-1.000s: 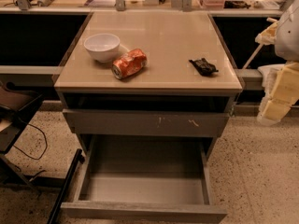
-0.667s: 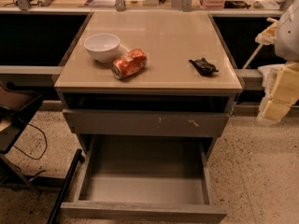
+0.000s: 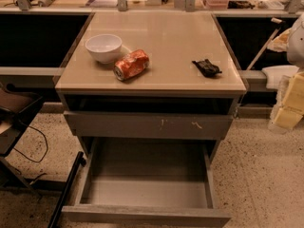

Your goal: Close middle drawer

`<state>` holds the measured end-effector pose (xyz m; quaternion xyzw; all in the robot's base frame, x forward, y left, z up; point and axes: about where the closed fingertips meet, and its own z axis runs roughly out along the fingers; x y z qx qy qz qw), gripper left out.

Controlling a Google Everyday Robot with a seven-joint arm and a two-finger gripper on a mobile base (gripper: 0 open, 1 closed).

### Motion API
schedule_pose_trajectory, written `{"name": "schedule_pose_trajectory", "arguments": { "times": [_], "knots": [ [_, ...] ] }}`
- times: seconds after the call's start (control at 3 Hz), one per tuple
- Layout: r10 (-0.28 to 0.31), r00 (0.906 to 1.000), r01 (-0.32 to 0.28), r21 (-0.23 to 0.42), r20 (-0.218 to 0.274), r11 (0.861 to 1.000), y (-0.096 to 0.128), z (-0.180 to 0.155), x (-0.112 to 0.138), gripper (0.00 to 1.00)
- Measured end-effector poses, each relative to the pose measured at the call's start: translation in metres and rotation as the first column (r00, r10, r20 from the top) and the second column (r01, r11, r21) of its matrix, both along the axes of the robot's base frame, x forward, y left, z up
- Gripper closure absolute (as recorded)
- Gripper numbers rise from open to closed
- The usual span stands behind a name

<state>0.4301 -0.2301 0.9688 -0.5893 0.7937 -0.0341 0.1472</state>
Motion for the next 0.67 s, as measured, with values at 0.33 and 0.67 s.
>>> {"name": "schedule_pose_trajectory", "arguments": {
  "times": [0.33,0.67],
  "knots": [
    [-0.025,0.9997,0.025,-0.003,-0.004,1.0,0.001,-0.018,-0.019,0.0],
    [-0.155,0.9857,0.151,0.059,0.067,0.987,0.015,-0.021,-0.077,0.0]
  ]
}}
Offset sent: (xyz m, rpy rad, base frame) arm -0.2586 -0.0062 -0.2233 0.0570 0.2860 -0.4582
